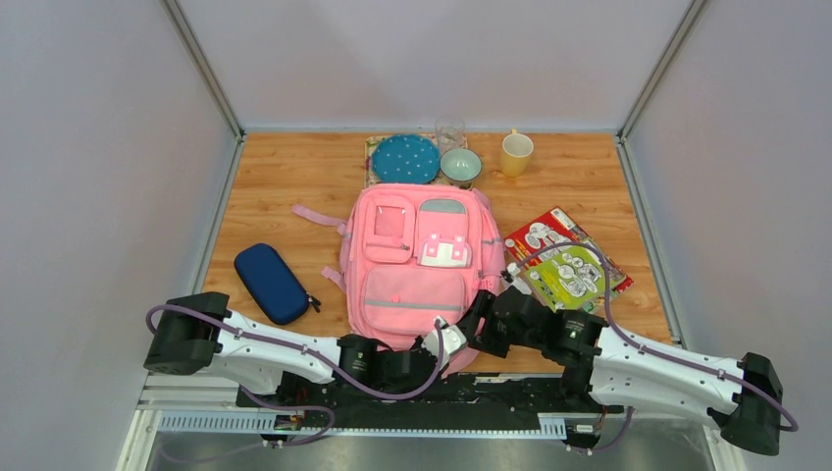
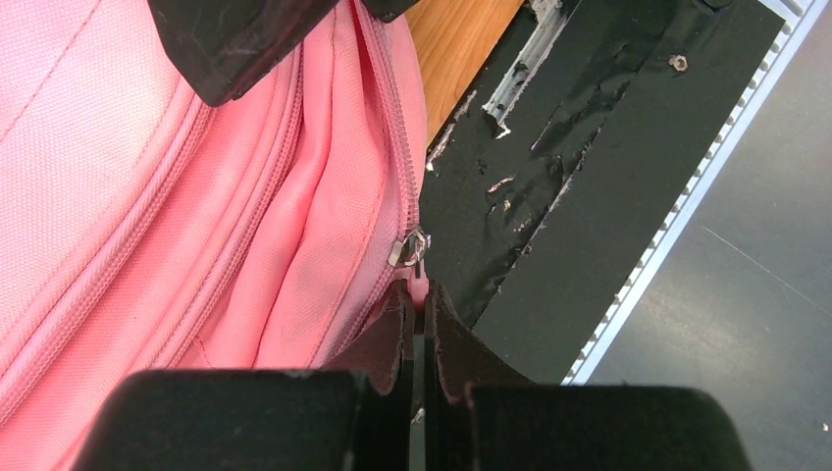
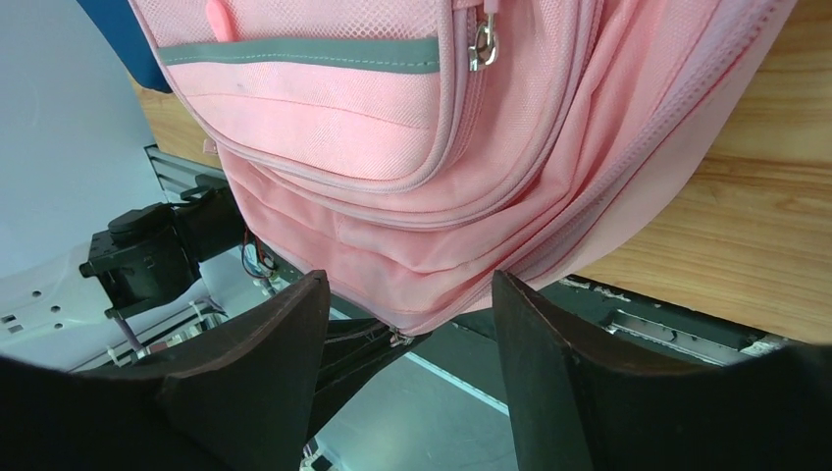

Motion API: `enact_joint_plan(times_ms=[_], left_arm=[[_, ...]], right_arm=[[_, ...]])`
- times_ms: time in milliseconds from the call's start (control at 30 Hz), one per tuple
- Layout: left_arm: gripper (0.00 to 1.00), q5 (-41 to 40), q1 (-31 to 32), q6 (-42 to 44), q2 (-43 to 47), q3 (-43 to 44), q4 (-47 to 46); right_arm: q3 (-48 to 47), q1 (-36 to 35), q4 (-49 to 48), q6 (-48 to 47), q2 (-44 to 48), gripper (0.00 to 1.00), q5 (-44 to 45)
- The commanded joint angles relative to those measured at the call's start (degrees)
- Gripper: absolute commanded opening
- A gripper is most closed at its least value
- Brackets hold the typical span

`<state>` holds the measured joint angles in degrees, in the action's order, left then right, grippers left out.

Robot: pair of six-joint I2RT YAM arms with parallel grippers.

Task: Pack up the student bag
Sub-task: Unzip the student bag at the center of the board.

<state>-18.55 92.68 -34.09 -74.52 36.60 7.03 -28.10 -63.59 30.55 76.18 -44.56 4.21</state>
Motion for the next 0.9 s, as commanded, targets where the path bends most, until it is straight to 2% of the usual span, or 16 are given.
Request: enact_joint_plan(times_ms=[0,67,267,467,633,867], left_arm=[[0.0,-0.4,-0.5,1.7,0.1,2.7,-4.1],[0.0,-0.3,-0.7,2.0,0.0,2.7,-4.6],[0.0,0.1,-1.1,2.4,-0.4,3.3,-5.0],[0.0,-0.4,-1.5,3.0,-0.5,3.9,-3.6],[0.0,0.1,-1.6,3.3,-0.2,3.5,-5.1],[0.0,3.7,-1.6,4.4,-0.2,2.8,-6.8]], right_arm=[[-1.3,-1.7,0.2,3.5,1.0,0.65,4.0],[-0.7,-1.8,2.1,5.4,0.4,0.64,5.0],[0.4,-4.2,-0.2,8.9,-1.1,0.61,5.9],[-2.8,-8.7,6.5,11.6,-0.9,0.59,10.5],[1.5,-8.9,0.1,13.7,-1.2,0.59,9.4],[0.7,-8.8,-5.4,13.5,-6.2,0.59,13.4]])
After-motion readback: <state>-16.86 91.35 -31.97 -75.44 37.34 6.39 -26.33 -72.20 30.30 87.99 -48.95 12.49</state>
